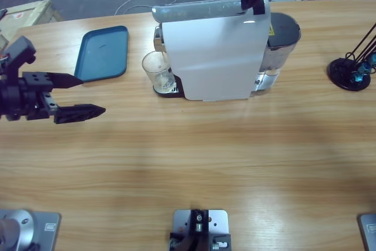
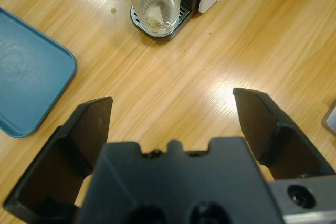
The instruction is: Pour coffee
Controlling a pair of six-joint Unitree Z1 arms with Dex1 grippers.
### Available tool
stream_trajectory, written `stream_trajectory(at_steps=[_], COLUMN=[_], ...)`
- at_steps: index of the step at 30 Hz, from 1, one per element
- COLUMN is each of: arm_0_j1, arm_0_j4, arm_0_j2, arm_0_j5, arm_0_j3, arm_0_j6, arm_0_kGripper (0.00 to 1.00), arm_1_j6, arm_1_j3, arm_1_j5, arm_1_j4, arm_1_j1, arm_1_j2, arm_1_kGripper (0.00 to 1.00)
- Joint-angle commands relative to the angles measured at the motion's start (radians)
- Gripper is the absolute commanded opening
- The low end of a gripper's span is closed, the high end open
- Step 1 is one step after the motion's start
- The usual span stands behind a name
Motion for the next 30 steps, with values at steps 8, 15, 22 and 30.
stream_trajectory(at_steps=[8, 15, 22, 30], arm_0_j1=[-0.012, -0.012, -0.015, -0.021], arm_0_j4=[-0.01, -0.009, -0.009, -0.009], arm_0_j2=[0.031, 0.013, 0.001, 0.002], arm_0_j5=[0.002, 0.002, 0.004, -0.002], arm_0_j3=[0.018, 0.019, 0.021, 0.034], arm_0_j6=[-0.002, -0.003, -0.001, -0.002], arm_0_kGripper=[0.998, 0.998, 0.998, 0.998], arm_1_j6=[0.013, 0.029, 0.053, 0.048], arm_1_j3=[0.001, 0.088, 0.52, 0.947], arm_1_j5=[-0.021, -0.033, -0.047, -0.086], arm_1_j4=[-0.001, -0.037, -0.25, -0.472], arm_1_j1=[0.009, 0.028, 0.115, 0.136], arm_1_j2=[-0.029, -0.133, -0.474, -0.698], arm_1_kGripper=[1.0, 1.0, 1.0, 1.0])
